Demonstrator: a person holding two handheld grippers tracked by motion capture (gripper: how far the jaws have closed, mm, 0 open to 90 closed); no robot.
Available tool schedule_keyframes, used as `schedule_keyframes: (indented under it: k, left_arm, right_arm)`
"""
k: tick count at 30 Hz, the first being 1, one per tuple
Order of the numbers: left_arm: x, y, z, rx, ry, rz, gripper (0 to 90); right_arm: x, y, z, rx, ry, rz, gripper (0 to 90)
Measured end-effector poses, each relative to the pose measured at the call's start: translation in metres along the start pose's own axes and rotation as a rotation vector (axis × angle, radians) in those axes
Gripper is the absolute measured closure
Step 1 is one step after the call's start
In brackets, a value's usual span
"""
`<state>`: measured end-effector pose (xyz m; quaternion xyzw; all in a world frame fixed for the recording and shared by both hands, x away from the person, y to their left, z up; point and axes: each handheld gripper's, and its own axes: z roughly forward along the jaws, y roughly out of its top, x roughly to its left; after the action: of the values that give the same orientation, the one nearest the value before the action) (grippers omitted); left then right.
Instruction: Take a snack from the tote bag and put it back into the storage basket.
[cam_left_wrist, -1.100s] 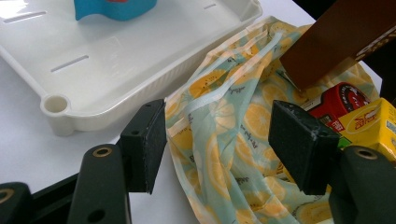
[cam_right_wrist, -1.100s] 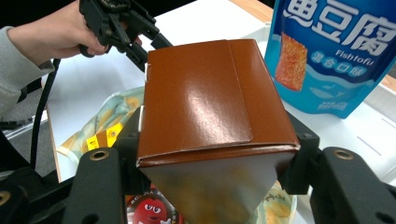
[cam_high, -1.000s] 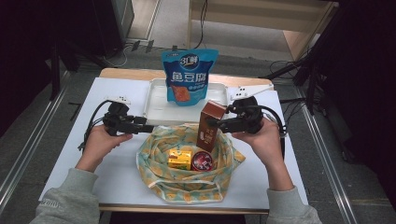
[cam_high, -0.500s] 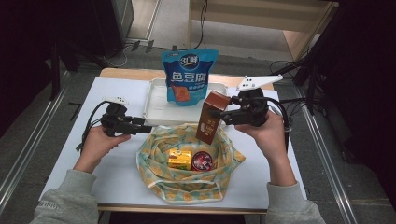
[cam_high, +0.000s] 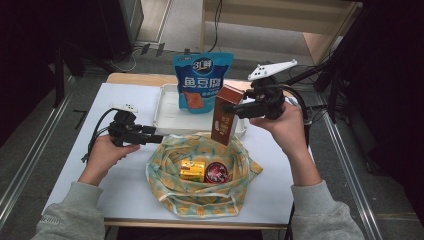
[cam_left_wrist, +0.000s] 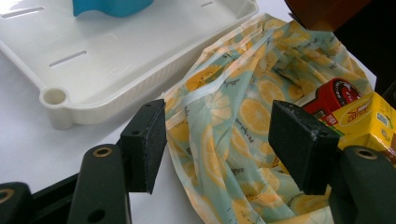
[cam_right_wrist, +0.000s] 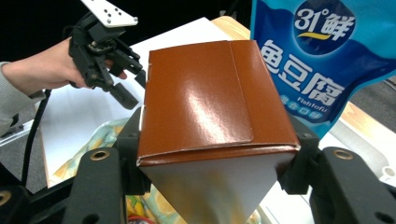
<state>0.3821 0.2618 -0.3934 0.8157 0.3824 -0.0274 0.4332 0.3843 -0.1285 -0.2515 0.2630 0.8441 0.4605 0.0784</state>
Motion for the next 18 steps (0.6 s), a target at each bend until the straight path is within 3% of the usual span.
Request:
schedule_keyframes:
  k: [18]
  left_arm:
    - [0.002,-0.001,0.0,-0.002,-0.003,-0.008,37.7]
  right_arm:
    - [-0.026,0.026,0.032,0.027,-0.021,0.025,42.3]
